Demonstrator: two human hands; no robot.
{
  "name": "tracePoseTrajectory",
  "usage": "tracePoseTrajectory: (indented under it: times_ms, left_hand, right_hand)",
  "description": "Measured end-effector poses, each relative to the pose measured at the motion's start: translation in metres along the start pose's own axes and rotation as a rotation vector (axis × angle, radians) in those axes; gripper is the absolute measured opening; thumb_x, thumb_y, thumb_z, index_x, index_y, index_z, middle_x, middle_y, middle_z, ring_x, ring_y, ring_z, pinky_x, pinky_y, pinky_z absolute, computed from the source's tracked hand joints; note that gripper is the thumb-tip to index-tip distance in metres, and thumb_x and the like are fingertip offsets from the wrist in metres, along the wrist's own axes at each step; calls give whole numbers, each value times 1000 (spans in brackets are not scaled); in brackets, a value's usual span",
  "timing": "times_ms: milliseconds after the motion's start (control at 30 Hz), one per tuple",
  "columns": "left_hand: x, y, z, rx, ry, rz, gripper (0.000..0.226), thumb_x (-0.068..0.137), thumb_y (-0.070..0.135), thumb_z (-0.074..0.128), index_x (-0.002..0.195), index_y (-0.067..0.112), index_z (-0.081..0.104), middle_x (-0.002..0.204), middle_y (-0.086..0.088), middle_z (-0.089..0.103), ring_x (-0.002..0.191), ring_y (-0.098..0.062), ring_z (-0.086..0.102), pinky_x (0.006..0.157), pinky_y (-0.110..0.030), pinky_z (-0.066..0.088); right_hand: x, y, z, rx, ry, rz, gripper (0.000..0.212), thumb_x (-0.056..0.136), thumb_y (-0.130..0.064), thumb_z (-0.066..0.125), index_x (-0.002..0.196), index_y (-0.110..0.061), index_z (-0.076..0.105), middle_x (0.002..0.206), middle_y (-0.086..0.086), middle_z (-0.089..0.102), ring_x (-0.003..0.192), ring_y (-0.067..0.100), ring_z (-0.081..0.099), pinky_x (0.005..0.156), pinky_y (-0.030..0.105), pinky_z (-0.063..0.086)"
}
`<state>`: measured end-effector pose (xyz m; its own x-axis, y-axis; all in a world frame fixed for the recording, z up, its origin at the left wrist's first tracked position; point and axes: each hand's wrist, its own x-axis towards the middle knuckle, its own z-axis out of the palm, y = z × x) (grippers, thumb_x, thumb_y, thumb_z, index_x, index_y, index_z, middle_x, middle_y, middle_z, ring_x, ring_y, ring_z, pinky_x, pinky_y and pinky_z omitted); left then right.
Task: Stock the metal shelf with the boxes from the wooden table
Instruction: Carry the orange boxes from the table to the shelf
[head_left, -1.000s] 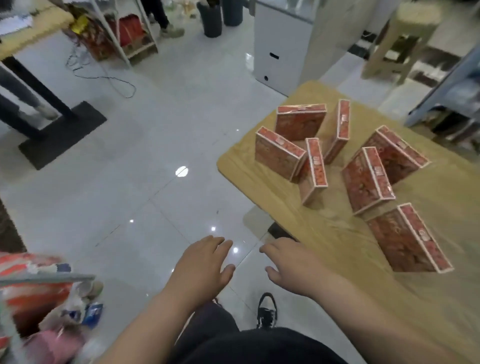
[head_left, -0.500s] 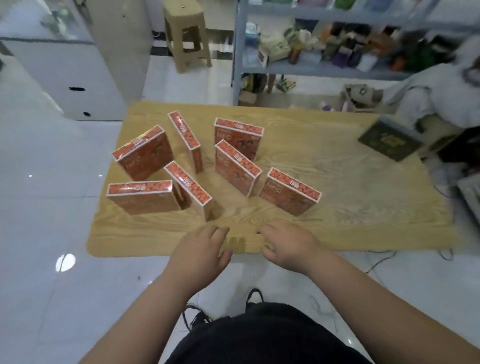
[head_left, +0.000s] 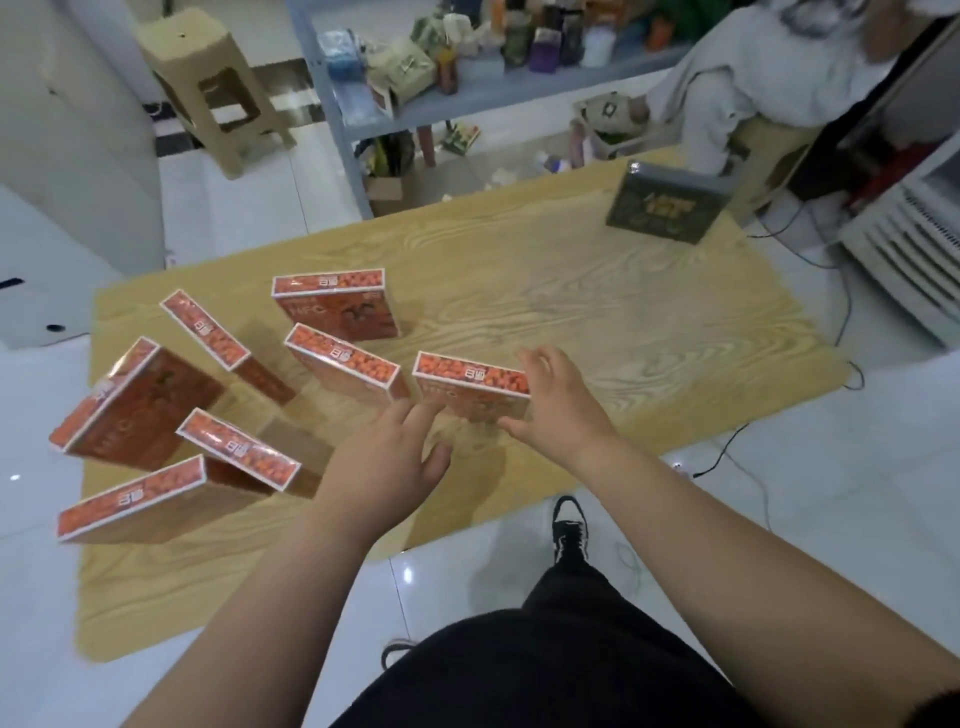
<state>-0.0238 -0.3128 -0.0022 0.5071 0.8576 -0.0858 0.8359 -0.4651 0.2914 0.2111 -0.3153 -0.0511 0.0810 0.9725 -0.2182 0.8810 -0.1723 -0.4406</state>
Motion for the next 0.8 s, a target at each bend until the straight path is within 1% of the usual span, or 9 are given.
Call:
tracePoseTrajectory:
  times_ms: [33, 133, 200, 300, 400, 533, 600, 667, 800]
  left_hand:
    - [11, 6, -2, 2, 19, -7, 45, 92, 39, 60, 132, 19, 57, 112, -1, 64, 99, -26, 63, 73, -37, 52]
    - [49, 21, -7, 54, 44, -16, 46, 90, 41, 54, 128, 16, 60, 106, -4, 66, 96, -31, 64, 76, -40, 53]
    - [82, 31, -10, 91, 30, -27, 51, 88, 43, 48, 128, 14, 60, 109, -8, 67, 96, -35, 64, 79, -42, 53]
    - [138, 53, -10, 108, 17, -59, 51, 89, 43, 48, 130, 14, 58, 112, -12, 66, 98, -39, 63, 81, -45, 54]
    - [201, 85, -1, 93, -46, -81, 48, 95, 40, 53, 137, 17, 52, 127, -12, 61, 114, -37, 57, 92, -45, 49]
    - [286, 133, 19, 65, -126, -49, 51, 96, 37, 55, 143, 19, 46, 135, -11, 55, 123, -34, 52, 97, -44, 45]
    - [331, 160, 29, 65, -155, -11, 53, 96, 35, 54, 145, 20, 43, 139, -11, 52, 125, -35, 50, 97, -44, 44]
    - [376, 186, 38, 77, -183, 7, 55, 96, 33, 53, 147, 20, 40, 142, -11, 48, 127, -34, 48, 98, -44, 44]
    - [459, 224, 55, 102, -149, 64, 67, 89, 25, 60, 150, 17, 33, 141, -14, 44, 127, -37, 44, 100, -49, 45]
  right_hand:
    - [13, 3, 1, -8, -42, -16, 77, 84, -43, 76, 147, -21, 39, 147, 8, 38, 136, 28, 39, 108, 42, 42]
    - [43, 19, -5, -6, -96, -97, 46, 85, -41, 73, 123, -21, 57, 120, 5, 61, 112, 28, 59, 88, 38, 50]
    - [54, 44, -19, 14, -110, -133, 41, 84, -41, 70, 119, -21, 60, 113, 4, 64, 105, 28, 62, 82, 38, 51]
    - [68, 104, -52, 46, -112, -111, 41, 84, -39, 70, 120, -21, 61, 113, 3, 64, 104, 25, 60, 80, 35, 46]
    - [81, 176, -91, 59, -89, -42, 37, 83, -38, 72, 115, -23, 61, 108, -1, 62, 101, 22, 59, 72, 32, 40]
    - [91, 258, -133, 103, -44, 46, 37, 80, -35, 73, 114, -28, 61, 102, -7, 57, 99, 19, 59, 71, 29, 39]
    - [95, 288, -152, 125, -40, 100, 42, 79, -34, 73, 119, -29, 60, 106, -8, 56, 99, 17, 59, 74, 32, 46]
    - [98, 311, -164, 148, -37, 146, 49, 79, -33, 73, 126, -28, 59, 114, -4, 59, 103, 16, 59, 82, 36, 52]
    - [104, 345, -174, 217, 27, 170, 54, 79, -31, 74, 131, -24, 59, 117, -3, 59, 102, 13, 57, 86, 32, 51]
